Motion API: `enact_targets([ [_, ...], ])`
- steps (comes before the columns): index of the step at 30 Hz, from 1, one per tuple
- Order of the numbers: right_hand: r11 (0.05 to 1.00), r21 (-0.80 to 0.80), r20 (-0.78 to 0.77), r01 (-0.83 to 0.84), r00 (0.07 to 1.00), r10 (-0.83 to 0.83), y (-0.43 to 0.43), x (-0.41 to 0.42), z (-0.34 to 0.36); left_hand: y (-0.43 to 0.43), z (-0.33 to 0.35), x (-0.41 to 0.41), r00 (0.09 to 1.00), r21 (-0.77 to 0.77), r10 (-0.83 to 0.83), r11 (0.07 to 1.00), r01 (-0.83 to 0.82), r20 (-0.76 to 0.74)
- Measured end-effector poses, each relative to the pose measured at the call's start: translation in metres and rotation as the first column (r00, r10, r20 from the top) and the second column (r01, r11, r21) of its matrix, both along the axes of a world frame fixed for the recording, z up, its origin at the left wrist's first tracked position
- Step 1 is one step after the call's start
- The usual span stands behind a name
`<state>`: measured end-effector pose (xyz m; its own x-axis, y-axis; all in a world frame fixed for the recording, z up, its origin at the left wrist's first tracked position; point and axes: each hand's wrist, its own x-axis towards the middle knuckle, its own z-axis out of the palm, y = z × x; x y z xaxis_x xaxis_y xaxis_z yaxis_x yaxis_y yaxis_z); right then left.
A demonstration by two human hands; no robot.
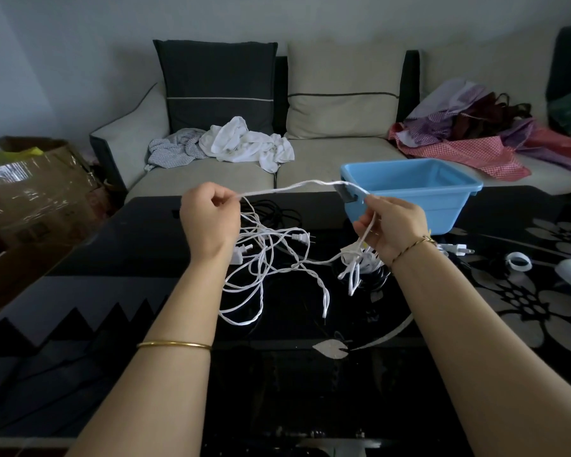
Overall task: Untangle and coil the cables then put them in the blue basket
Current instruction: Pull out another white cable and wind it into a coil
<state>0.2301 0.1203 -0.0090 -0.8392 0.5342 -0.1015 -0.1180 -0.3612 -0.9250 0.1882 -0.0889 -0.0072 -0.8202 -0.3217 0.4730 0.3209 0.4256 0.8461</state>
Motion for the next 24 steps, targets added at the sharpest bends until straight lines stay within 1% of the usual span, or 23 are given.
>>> enact_targets([
  [1, 1.000, -0.012, -0.022, -0.023, 0.999, 0.023, 0.002, 0.001, 0.000, 0.001, 0.003, 0.003, 0.995, 0.066, -0.071, 0.996, 0.066, 0.067],
  [2, 0.998, -0.028, -0.046, -0.049, 0.998, 0.048, 0.003, 0.001, 0.001, 0.002, 0.007, 0.008, 0.976, 0.157, -0.183, 0.974, 0.163, 0.122],
  [3, 0.996, -0.052, -0.074, -0.076, 0.995, 0.072, 0.004, 0.002, 0.001, 0.003, 0.010, 0.011, 0.936, 0.241, -0.315, 0.932, 0.273, 0.159],
  [4, 0.990, -0.088, -0.109, -0.108, 0.989, 0.098, 0.004, 0.002, 0.001, 0.005, 0.013, 0.015, 0.875, 0.292, -0.444, 0.877, 0.382, 0.192],
  [6, 0.962, -0.191, -0.207, -0.193, 0.966, 0.153, 0.004, 0.002, 0.002, 0.009, 0.017, 0.021, 0.720, 0.322, -0.639, 0.765, 0.558, 0.271],
  [8, 0.917, -0.265, -0.303, -0.298, 0.929, 0.215, 0.003, 0.002, 0.005, 0.014, 0.022, 0.026, 0.567, 0.355, -0.745, 0.667, 0.655, 0.351],
  [9, 0.899, -0.267, -0.339, -0.346, 0.907, 0.249, 0.001, 0.002, 0.006, 0.017, 0.023, 0.027, 0.503, 0.377, -0.770, 0.633, 0.676, 0.392],
  [10, 0.887, -0.251, -0.370, -0.389, 0.885, 0.283, -0.001, 0.002, 0.007, 0.022, 0.023, 0.030, 0.453, 0.393, -0.781, 0.613, 0.685, 0.430],
  [12, 0.865, -0.193, -0.432, -0.463, 0.832, 0.349, -0.005, 0.003, 0.010, 0.031, 0.020, 0.035, 0.408, 0.364, -0.766, 0.611, 0.704, 0.497],
  [15, 0.826, -0.128, -0.511, -0.549, 0.750, 0.420, -0.011, 0.005, 0.015, 0.043, 0.008, 0.038, 0.402, 0.238, -0.701, 0.626, 0.743, 0.588],
  [17, 0.809, -0.119, -0.540, -0.576, 0.721, 0.434, -0.012, 0.006, 0.018, 0.047, 0.000, 0.036, 0.446, 0.144, -0.676, 0.629, 0.764, 0.587],
  [19, 0.802, -0.116, -0.556, -0.586, 0.707, 0.437, -0.011, 0.007, 0.020, 0.048, -0.005, 0.031, 0.536, 0.016, -0.646, 0.647, 0.762, 0.543],
  [21, 0.805, -0.126, -0.552, -0.580, 0.715, 0.429, -0.007, 0.009, 0.022, 0.046, -0.006, 0.025, 0.658, -0.119, -0.589, 0.696, 0.708, 0.468],
  [22, 0.816, -0.145, -0.532, -0.560, 0.739, 0.412, -0.003, 0.011, 0.024, 0.041, -0.006, 0.020, 0.734, -0.181, -0.537, 0.742, 0.645, 0.416],
  [24, 0.853, -0.197, -0.458, -0.484, 0.815, 0.356, 0.009, 0.015, 0.026, 0.027, -0.007, 0.009, 0.874, -0.258, -0.380, 0.850, 0.459, 0.303],
])
